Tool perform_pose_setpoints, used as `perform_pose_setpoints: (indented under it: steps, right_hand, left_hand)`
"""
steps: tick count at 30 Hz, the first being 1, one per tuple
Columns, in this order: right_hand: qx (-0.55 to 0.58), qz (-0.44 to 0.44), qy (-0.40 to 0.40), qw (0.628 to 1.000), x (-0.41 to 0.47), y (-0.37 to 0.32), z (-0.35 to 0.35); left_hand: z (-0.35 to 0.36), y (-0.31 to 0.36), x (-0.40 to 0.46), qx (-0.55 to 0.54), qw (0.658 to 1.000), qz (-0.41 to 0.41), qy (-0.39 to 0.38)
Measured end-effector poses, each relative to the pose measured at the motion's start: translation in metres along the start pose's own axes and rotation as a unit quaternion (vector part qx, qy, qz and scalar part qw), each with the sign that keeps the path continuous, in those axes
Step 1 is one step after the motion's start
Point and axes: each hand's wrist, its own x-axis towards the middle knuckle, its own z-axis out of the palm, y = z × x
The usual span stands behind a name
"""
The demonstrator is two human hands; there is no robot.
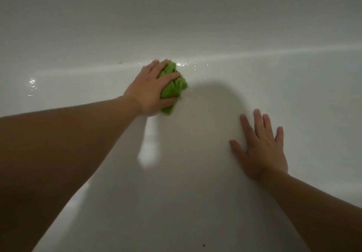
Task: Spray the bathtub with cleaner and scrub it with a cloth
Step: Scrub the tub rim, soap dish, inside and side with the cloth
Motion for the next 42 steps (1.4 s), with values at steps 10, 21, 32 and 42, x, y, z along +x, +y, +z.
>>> perform_pose_setpoints:
  steps: [10,21,32,42]
  right_hand:
    - [0.007,-0.049,0.001,0.999,0.0,0.011,0.005]
    - [-0.001,-0.085,0.008,0.996,0.007,0.033,0.003]
    - [0.012,-0.08,0.017,0.997,0.023,0.042,0.0]
    - [-0.016,-0.024,-0.005,1.0,0.0,0.079,-0.004]
  left_hand:
    - [0.054,0.132,-0.071,-0.041,0.991,0.096,-0.078]
    - [0.027,0.051,-0.015,0.051,0.995,0.061,-0.061]
    - [0.056,0.146,-0.01,-0.039,0.997,0.073,0.001]
    - [0.049,0.099,-0.031,0.029,0.96,0.245,-0.134]
